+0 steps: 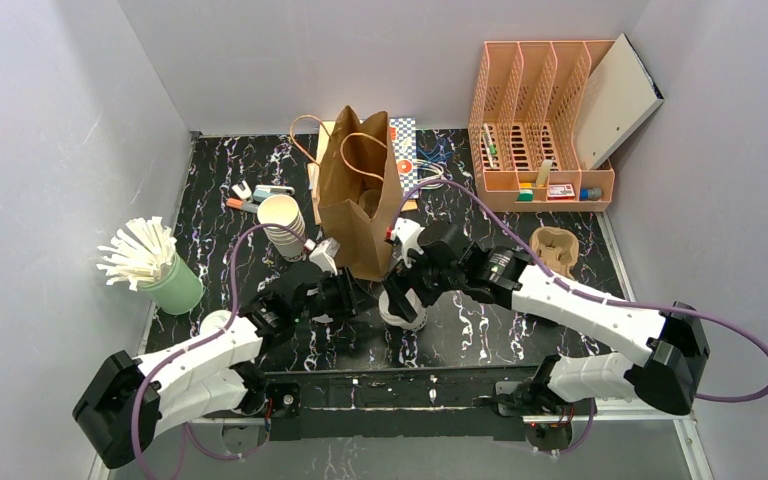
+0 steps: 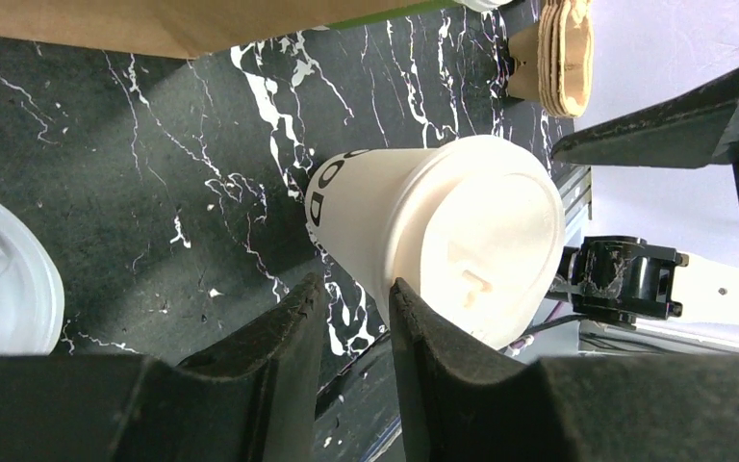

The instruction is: Pack the takeout coffee

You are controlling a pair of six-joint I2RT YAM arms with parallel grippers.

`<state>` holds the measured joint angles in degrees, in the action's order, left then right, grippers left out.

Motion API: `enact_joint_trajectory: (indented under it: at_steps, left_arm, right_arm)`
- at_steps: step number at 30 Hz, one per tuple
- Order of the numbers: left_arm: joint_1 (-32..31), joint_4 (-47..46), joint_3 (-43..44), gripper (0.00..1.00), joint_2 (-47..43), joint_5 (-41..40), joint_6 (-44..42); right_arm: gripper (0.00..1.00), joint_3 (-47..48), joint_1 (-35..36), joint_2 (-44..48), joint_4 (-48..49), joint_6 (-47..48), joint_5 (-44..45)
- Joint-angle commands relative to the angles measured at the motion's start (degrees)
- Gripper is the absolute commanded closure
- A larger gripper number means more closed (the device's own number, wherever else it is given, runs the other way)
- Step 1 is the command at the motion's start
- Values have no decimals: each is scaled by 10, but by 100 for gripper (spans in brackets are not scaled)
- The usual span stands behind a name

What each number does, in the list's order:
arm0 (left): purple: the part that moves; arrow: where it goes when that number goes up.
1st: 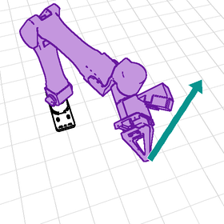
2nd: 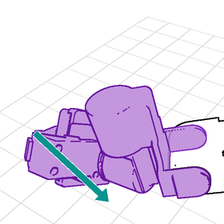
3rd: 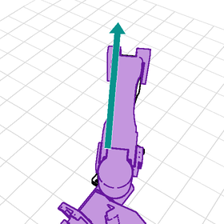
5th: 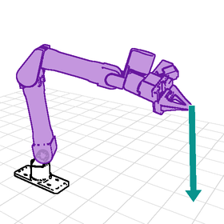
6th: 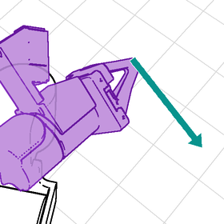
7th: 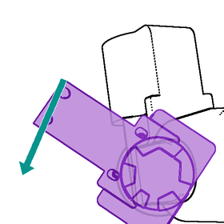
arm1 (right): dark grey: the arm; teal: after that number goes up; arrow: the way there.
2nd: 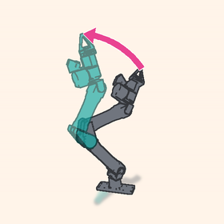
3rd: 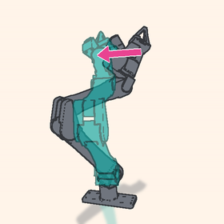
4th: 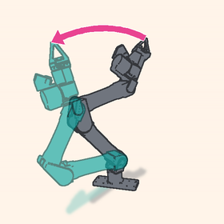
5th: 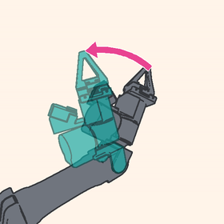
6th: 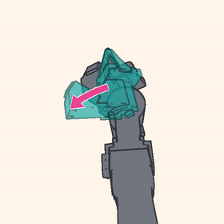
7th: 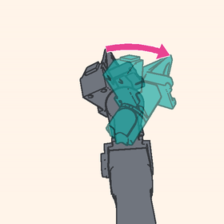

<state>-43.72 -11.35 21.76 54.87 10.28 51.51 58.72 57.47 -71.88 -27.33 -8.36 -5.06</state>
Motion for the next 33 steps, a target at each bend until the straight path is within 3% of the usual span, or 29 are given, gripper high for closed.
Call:
enact_joint_trajectory:
  at_steps: [1,6,15,20,33]
  left_arm:
    - [-1,-25,31,71,13,6,-14]
    - [-1,-43,46,70,23,19,-9]
    - [-1,-33,53,69,12,20,-9]
    - [-1,-13,44,69,-10,10,-10]
    - [-1,8,42,68,-24,6,-12]
  right_arm:
    - [2,-17,3,25,-28,-38,44]
    - [2,-22,2,31,-54,-74,102]
    - [2,8,1,51,-94,-86,122]
    - [2,49,8,26,-131,-119,130]
    - [2,124,89,-71,-217,-218,274]
